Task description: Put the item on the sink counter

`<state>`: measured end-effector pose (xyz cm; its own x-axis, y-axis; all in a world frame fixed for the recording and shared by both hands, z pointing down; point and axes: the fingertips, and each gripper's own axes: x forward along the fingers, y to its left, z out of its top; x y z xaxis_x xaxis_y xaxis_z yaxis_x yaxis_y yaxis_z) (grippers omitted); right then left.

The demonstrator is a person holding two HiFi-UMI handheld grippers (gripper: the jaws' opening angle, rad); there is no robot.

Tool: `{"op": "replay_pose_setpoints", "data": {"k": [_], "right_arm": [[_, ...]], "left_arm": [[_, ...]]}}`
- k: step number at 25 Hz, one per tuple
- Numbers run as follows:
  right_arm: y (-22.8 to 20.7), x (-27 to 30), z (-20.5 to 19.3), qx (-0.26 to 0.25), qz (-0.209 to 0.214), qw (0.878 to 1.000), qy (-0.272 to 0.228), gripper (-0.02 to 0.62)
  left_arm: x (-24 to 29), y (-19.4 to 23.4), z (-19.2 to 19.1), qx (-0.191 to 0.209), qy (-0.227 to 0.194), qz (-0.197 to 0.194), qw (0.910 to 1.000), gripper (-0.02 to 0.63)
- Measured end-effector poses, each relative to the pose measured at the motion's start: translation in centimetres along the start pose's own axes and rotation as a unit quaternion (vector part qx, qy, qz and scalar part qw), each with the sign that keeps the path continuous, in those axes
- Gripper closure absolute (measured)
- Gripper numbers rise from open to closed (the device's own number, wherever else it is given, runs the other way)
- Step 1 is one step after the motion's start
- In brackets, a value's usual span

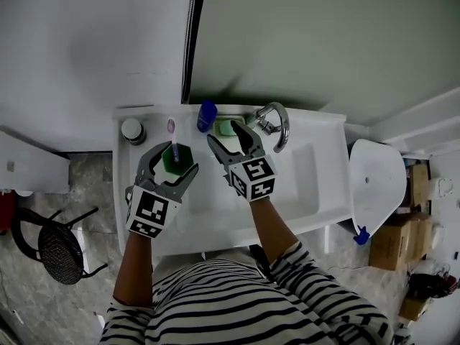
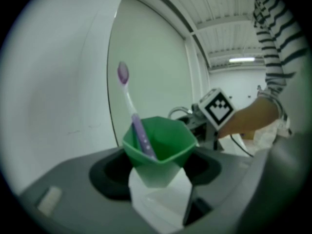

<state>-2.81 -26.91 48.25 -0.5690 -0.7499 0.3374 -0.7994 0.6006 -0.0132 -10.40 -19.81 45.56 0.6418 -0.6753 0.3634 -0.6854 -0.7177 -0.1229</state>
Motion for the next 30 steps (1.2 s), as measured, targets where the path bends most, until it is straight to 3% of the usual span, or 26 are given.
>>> {"op": "replay_pose_setpoints", "data": {"k": [8, 13, 21, 30], "right_arm": [[3.9, -4.6, 3.4, 0.007, 0.048, 0.998, -0.038, 0.328], [6.8, -6.4, 5.6, 0.007, 0.107, 0.993, -0.051, 0.328], [11.9, -6.6, 6.6, -0.041, 0.193, 0.98, -0.028, 0.291], [13.1, -5.9, 5.7, -0.073, 0.201, 0.977, 0.019, 0.272]], "left_arm": [[-0.2, -0.5, -1.0, -0.018, 0.029, -0.011, 0.9994, 0.302], [-0.1, -1.0, -0.8, -0.015, 0.037, -0.017, 0.999, 0.302], [0.1, -1.5, -0.7, -0.001, 0.053, -0.022, 0.9983, 0.302], [0.1, -2.3, -0.3, 0.033, 0.071, -0.031, 0.9964, 0.302]]}}
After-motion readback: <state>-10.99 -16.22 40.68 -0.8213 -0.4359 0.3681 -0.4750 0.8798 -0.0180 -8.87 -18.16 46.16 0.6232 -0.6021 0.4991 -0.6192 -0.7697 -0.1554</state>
